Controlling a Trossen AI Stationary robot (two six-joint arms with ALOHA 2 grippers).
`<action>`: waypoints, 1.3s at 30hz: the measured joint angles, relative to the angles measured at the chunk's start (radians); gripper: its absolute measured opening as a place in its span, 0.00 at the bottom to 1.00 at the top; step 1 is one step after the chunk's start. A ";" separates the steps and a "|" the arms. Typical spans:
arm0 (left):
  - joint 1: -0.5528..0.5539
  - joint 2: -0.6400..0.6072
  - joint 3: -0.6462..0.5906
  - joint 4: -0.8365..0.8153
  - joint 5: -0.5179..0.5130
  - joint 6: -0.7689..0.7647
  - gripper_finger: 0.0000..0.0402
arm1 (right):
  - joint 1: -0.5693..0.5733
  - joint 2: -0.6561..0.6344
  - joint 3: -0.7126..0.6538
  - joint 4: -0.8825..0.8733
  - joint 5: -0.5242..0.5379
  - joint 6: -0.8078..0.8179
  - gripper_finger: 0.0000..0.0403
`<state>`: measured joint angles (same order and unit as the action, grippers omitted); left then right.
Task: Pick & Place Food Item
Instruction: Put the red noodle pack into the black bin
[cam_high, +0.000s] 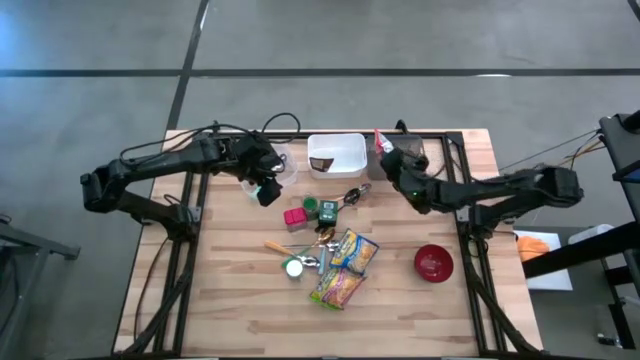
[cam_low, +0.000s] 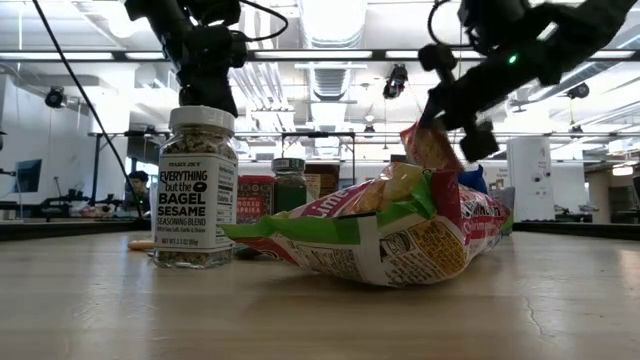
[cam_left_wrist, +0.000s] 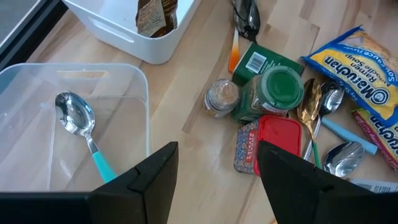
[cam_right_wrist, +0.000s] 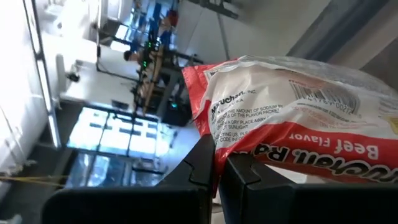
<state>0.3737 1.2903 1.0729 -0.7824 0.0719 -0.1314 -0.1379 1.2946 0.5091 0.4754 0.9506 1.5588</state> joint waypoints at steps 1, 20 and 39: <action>0.000 0.000 0.000 0.000 0.000 0.000 0.55 | 0.000 0.029 -0.005 0.046 0.009 0.001 0.02; 0.000 0.000 0.000 0.000 0.007 -0.001 0.55 | -0.035 0.378 -0.029 0.607 0.127 -0.032 0.02; 0.000 0.000 0.000 0.041 0.012 -0.019 0.55 | -0.063 0.376 0.025 0.479 0.097 0.048 0.02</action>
<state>0.3737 1.2907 1.0729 -0.7410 0.0834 -0.1509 -0.2005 1.6711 0.5340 0.9540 1.0473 1.6065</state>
